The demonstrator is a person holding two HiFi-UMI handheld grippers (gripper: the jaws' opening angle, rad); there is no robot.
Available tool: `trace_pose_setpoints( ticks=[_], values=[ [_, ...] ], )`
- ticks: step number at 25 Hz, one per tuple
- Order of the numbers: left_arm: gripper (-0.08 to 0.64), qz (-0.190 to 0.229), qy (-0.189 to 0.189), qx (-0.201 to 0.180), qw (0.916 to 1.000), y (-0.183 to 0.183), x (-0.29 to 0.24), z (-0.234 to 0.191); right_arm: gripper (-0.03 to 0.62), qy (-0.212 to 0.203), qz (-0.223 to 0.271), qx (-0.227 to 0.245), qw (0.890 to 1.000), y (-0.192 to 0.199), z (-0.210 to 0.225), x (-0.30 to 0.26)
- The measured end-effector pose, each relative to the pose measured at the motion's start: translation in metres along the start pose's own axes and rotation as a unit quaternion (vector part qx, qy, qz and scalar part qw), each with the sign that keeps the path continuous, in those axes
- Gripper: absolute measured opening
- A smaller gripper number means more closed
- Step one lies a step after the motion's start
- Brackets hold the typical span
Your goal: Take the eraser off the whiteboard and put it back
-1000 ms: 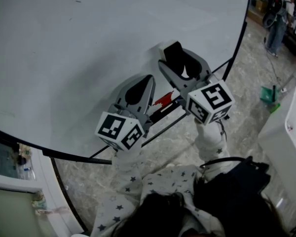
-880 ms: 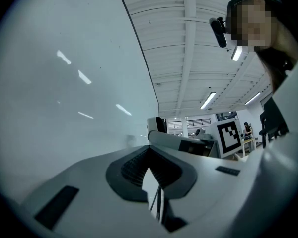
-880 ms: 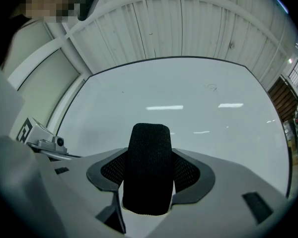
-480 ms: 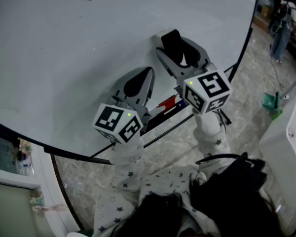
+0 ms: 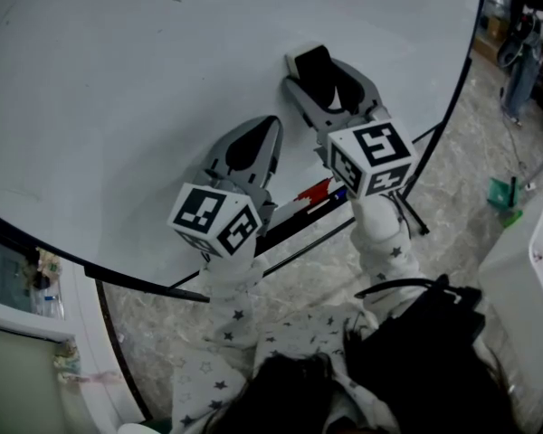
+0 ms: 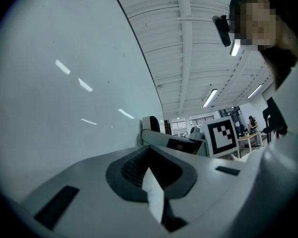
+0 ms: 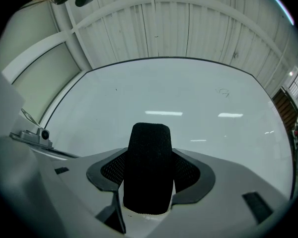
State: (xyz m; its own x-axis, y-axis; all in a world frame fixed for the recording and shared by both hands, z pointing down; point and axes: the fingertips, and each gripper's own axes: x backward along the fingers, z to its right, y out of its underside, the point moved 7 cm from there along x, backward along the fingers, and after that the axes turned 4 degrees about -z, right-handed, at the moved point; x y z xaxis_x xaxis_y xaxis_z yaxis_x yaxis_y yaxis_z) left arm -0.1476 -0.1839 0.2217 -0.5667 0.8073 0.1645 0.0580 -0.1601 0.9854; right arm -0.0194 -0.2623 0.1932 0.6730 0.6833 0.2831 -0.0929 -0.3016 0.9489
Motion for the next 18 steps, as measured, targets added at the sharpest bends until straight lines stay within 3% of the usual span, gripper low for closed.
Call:
trace_pose_setpoints(
  ticks=[18],
  values=[
    [0.001,-0.004,-0.006,-0.002,1.0000,0.0029,0.0016,-0.0008,0.259,0.024,0.015,0.051,0.998,0.0007,-0.0072,-0.0001]
  ],
)
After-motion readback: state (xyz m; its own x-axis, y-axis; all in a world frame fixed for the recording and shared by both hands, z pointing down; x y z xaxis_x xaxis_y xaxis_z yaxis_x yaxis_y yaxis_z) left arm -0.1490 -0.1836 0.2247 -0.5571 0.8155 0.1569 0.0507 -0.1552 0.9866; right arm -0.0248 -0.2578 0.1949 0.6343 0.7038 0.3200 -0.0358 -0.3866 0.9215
